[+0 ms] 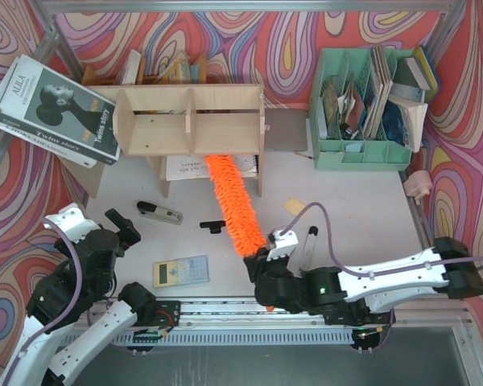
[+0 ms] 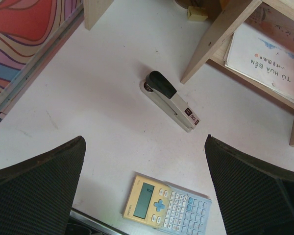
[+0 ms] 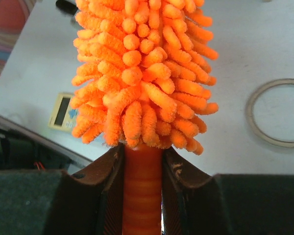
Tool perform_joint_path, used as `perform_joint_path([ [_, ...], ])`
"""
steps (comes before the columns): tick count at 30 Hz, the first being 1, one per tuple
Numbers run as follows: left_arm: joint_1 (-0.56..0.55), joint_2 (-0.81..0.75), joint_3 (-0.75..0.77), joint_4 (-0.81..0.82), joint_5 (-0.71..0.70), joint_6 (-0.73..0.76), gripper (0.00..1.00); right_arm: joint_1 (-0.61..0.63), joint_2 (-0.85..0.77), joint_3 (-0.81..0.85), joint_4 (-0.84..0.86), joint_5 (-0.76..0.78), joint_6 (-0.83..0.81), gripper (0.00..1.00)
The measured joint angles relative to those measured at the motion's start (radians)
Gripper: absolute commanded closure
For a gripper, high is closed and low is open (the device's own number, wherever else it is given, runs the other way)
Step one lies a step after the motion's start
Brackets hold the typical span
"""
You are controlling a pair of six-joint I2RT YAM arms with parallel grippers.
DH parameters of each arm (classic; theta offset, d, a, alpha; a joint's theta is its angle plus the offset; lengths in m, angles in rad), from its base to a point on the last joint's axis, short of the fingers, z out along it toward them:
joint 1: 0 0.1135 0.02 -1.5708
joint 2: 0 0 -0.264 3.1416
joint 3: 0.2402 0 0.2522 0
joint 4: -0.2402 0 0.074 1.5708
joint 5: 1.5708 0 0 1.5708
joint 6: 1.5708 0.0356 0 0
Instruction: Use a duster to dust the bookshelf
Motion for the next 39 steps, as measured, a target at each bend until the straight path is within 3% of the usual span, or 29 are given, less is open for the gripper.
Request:
perform_joint_path([
  [9,0.0,0.0,0.0,0.0,0.0,0.0,0.02,0.0,0.227,0.037,0.286,-0.207,-0.281,1.0],
  [14,0.0,0.0,0.0,0.0,0.0,0.0,0.02,-0.005,0.249,0.061,0.284,-0.191,-0.279,1.0],
  [25,0.0,0.0,0.0,0.0,0.0,0.0,0.02,-0.005,0.118,0.039,0.208,-0.116,-0.206,1.0],
  [32,0.0,0.0,0.0,0.0,0.0,0.0,0.02,-0.004,0.194,0.04,0.269,-0.189,-0.315,1.0],
  [39,0.0,0.0,0.0,0.0,0.0,0.0,0.02,-0.006,0.167,0.026,0.261,-0.201,-0.392,1.0],
])
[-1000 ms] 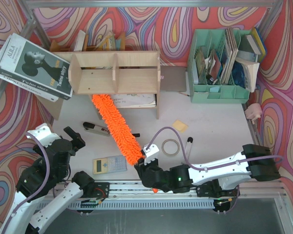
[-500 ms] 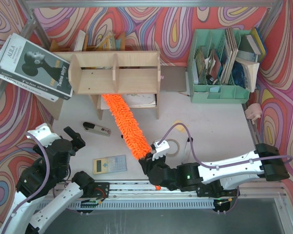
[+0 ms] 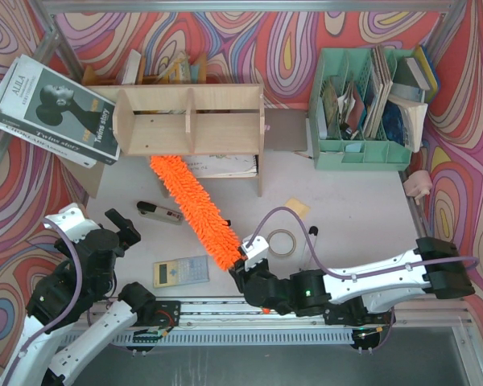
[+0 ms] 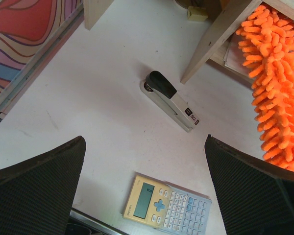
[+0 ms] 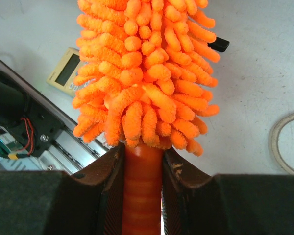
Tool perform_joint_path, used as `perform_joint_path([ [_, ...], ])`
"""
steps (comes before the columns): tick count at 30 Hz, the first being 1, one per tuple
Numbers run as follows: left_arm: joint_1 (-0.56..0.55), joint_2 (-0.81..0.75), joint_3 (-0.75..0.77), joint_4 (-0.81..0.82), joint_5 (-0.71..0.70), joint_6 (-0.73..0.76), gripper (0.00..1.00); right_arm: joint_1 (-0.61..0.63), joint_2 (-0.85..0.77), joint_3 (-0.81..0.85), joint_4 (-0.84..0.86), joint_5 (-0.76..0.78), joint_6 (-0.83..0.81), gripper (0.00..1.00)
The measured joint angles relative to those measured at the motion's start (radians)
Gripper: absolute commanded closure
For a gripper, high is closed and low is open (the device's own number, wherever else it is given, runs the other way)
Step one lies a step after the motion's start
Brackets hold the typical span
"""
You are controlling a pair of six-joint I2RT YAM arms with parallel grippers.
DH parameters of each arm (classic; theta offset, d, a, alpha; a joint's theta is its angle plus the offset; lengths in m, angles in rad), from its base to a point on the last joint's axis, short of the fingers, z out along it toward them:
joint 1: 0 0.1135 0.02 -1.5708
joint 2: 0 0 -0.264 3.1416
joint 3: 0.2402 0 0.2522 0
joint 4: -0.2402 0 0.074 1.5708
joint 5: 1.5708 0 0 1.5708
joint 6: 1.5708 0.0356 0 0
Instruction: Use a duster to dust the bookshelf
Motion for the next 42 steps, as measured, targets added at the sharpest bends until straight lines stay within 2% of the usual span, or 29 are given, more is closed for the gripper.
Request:
perform_joint_path([
  [17,0.0,0.011,0.0,0.0,0.0,0.0,0.02,0.024,-0.263,-0.097,-0.161,-0.047,-0.144,1.0],
  [32,0.0,0.011,0.0,0.0,0.0,0.0,0.02,0.053,-0.257,-0.084,-0.187,-0.059,-0.217,1.0],
  [42,0.0,0.006,0.0,0.0,0.0,0.0,0.02,0.054,-0.234,-0.043,-0.181,0.007,-0.233,1.0],
])
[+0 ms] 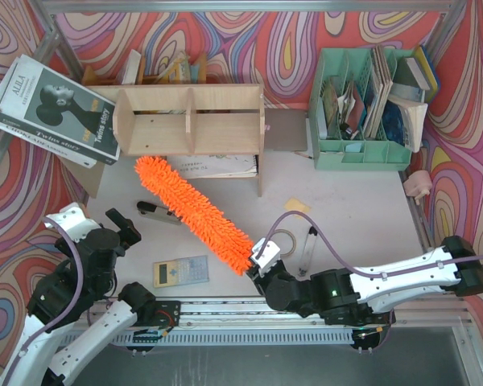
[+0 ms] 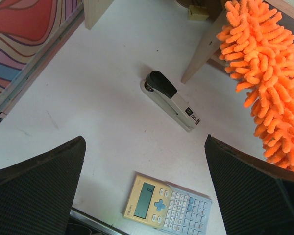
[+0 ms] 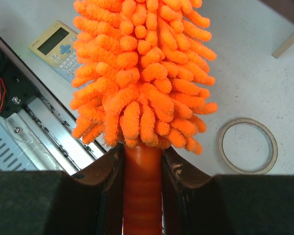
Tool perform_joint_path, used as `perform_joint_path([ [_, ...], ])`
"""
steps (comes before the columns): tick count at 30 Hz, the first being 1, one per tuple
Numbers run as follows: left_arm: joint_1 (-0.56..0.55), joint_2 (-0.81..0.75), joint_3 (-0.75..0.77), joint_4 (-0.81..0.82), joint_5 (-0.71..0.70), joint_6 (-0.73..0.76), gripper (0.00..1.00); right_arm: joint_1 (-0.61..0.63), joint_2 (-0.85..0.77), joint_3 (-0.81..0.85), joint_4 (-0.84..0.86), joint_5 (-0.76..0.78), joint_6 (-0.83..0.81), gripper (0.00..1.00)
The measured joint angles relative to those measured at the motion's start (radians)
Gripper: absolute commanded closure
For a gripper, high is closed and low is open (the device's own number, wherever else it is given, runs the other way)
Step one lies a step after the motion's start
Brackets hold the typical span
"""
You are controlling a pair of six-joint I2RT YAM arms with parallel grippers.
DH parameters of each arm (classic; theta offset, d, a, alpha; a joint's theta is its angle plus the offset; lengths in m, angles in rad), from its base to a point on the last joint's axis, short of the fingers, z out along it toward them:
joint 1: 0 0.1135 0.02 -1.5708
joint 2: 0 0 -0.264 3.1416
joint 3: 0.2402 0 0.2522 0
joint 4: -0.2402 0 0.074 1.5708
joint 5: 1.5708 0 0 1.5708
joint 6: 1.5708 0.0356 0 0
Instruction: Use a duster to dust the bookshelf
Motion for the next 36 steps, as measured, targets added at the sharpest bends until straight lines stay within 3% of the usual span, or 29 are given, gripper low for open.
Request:
perform_joint_path([
  [10,0.0,-0.004,0.0,0.0,0.0,0.0,0.02,-0.002,0.138,-0.001,-0.042,-0.04,0.114,1.0],
  [17,0.0,-0.005,0.0,0.0,0.0,0.0,0.02,-0.007,0.144,-0.015,-0.1,-0.068,0.195,1.0],
  [30,0.0,-0.007,0.0,0.0,0.0,0.0,0.02,-0.008,0.107,0.059,-0.064,-0.077,0.094,1.0],
  [36,0.0,-0.013,0.0,0.0,0.0,0.0,0.02,-0.009,0.18,0.043,-0.046,-0.097,0.117,1.0],
])
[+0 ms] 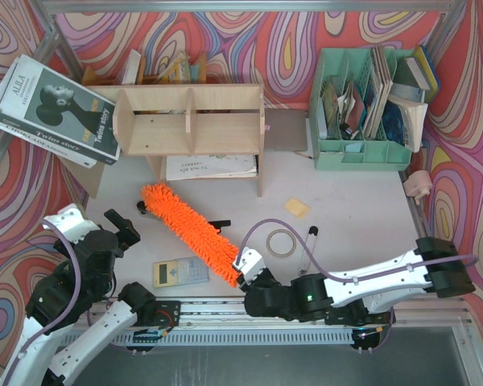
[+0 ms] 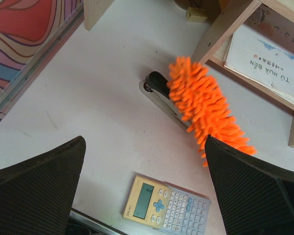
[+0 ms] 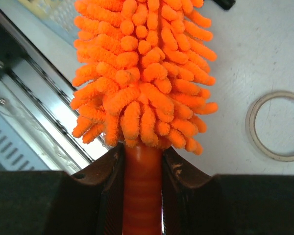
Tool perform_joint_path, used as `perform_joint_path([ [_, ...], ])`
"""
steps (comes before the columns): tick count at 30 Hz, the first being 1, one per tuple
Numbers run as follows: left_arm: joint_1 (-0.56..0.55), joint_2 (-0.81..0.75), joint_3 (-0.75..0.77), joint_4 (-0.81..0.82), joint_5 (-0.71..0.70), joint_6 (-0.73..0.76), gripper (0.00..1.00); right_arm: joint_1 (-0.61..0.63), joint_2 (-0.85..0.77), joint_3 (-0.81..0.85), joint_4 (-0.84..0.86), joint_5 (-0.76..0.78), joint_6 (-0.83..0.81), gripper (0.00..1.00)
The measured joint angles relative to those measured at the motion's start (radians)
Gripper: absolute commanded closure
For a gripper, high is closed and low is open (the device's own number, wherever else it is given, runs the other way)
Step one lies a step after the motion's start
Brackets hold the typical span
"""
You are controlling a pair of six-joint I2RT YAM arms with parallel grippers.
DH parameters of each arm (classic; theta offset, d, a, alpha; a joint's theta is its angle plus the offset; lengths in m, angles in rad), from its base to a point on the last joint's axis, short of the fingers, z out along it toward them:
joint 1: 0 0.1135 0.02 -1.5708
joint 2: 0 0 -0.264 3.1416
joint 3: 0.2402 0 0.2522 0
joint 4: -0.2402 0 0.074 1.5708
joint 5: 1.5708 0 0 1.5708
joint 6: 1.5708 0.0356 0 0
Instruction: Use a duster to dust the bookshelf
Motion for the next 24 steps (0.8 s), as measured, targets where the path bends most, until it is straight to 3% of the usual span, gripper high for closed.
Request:
perform_joint_path([
  [10,0.0,-0.003,0.0,0.0,0.0,0.0,0.02,-0.001,0.073,-0.024,-0.02,-0.011,0.053,1.0],
  [24,0.0,-0.015,0.0,0.0,0.0,0.0,0.02,0.008,-0.261,0.023,-0.176,0.032,-0.012,1.0],
])
